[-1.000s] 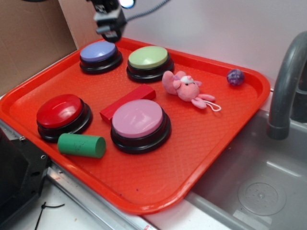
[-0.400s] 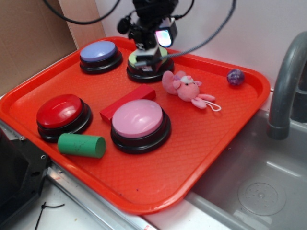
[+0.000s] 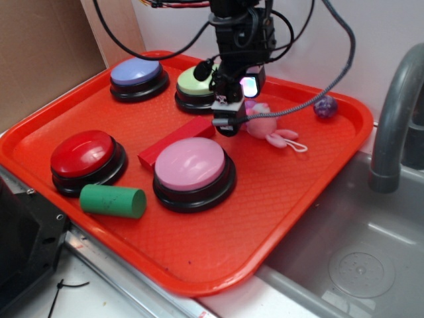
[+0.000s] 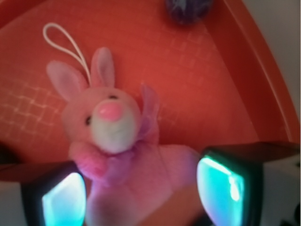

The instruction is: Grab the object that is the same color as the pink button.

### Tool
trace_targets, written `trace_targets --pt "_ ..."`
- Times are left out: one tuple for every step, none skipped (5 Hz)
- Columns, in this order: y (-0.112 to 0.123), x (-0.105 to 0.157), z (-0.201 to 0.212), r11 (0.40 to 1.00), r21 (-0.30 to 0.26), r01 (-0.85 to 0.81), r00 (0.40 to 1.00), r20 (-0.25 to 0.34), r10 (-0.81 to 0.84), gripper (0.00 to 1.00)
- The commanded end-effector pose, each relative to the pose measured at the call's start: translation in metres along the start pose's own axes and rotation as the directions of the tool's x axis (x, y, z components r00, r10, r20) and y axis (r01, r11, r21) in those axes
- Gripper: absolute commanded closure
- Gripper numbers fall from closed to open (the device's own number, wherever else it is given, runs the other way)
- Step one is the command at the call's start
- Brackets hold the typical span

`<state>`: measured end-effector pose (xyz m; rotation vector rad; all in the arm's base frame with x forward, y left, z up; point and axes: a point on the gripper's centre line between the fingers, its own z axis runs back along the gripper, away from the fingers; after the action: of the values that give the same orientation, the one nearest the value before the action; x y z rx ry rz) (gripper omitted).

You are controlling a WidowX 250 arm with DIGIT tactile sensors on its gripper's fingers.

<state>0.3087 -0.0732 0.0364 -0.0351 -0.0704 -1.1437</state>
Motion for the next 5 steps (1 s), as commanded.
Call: trace_targets --pt "-0.010 0.024 0.000 0.998 0.016 0.068 0.997 0.029 -0.069 0.00" --pt "-0.008 0.023 -0.006 0.999 0.004 0.039 0.999 0.035 -0.040 1.00" --pt "-0.006 0.021 -0.005 1.000 0.000 0.010 1.000 0.028 -0.010 1.00" --pt "-0.004 0.014 0.007 0.999 0.010 -0.044 0.999 0.013 0.044 1.00" --pt "-0.002 0.001 0.049 0.971 0.016 -0.237 0.972 0.003 0.237 1.00"
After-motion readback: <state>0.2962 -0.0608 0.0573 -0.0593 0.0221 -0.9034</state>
